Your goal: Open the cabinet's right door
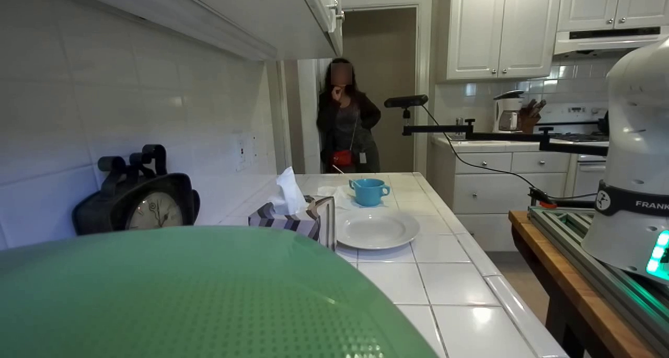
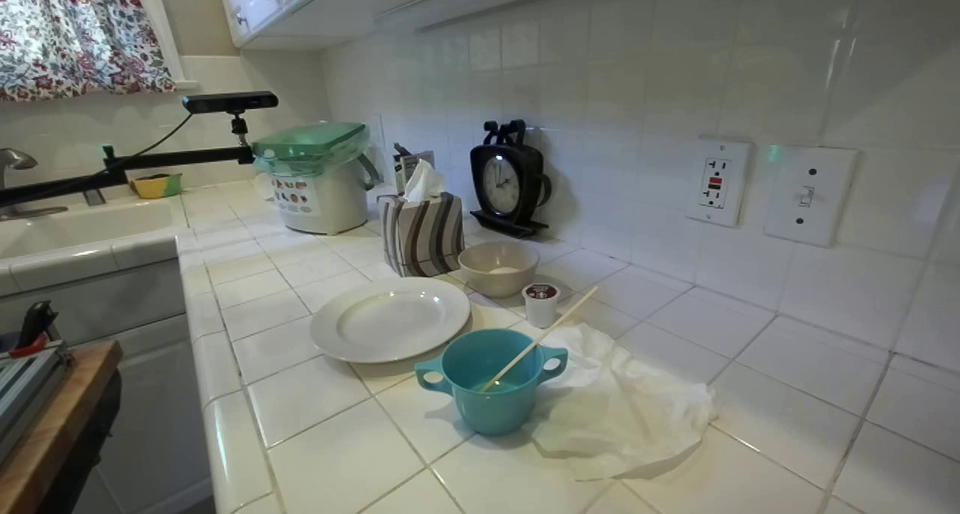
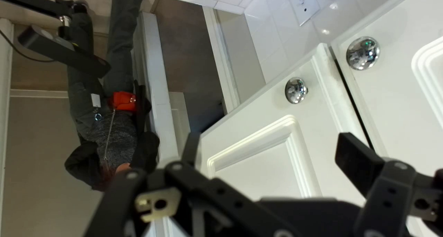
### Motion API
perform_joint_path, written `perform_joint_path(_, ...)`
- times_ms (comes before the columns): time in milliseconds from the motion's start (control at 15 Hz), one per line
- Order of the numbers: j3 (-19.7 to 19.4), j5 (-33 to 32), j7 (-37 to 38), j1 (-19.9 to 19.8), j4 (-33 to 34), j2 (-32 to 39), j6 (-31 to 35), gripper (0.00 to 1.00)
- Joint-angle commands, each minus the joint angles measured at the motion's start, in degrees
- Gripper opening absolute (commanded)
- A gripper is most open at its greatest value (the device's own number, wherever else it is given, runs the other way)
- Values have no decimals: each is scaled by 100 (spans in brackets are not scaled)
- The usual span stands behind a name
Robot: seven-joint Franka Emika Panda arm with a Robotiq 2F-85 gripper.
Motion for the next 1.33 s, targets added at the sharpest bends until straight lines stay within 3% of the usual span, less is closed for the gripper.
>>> perform_joint_path(0,124,163,-114,-191,1,-3,48,100)
perform_joint_path(667,124,163,-114,-191,1,-3,48,100)
perform_joint_path(1267,379,-125,275,-672,-56,549,65,100)
